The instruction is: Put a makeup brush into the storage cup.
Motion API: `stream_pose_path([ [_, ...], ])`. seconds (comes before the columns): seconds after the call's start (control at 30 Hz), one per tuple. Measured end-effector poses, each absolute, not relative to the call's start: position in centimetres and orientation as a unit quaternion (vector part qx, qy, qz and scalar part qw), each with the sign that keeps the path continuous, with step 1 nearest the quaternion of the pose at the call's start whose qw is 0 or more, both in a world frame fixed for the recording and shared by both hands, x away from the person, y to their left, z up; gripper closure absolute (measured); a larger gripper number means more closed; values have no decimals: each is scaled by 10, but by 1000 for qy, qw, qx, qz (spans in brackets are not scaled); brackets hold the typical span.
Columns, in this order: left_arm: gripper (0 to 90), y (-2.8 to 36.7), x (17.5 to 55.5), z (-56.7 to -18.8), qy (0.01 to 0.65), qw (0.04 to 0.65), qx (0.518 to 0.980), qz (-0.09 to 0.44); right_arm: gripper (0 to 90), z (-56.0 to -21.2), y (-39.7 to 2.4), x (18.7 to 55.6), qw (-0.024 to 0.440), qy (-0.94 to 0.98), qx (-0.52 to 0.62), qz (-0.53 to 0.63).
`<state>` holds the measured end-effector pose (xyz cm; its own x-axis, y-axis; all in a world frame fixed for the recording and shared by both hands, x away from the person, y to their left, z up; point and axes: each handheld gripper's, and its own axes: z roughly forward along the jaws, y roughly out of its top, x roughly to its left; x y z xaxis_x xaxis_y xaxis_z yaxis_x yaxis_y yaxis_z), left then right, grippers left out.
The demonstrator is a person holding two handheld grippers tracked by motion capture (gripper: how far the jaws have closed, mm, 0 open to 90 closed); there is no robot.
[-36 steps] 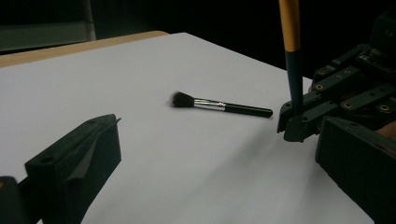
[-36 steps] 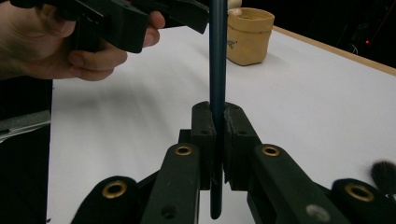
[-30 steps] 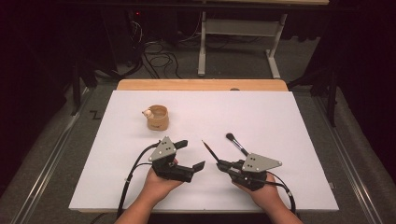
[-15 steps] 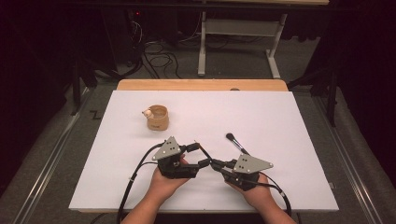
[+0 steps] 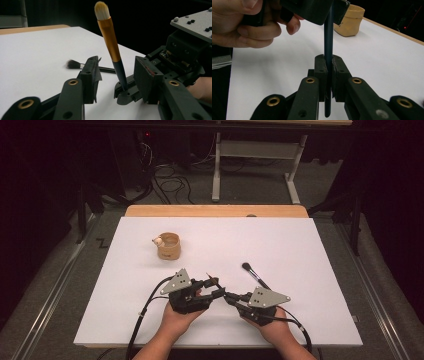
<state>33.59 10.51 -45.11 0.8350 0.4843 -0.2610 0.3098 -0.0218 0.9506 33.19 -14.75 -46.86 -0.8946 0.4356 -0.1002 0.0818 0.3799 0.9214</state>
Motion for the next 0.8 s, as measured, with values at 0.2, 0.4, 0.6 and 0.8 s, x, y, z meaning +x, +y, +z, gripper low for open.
stream_pose_path([
  [0.2, 628, 107, 335, -451, 276, 643, 711, 69, 859, -469, -148, 332, 168, 815, 159, 531],
  [0.4, 652, 110, 337, -452, 281, 652, 702, 55, 859, -469, -148, 332, 171, 815, 159, 531],
  [0.6, 683, 111, 338, -453, 282, 655, 700, 48, 859, -469, -148, 332, 173, 814, 158, 532],
  [0.8, 719, 110, 338, -454, 281, 659, 697, 41, 859, -470, -147, 332, 176, 815, 157, 530],
])
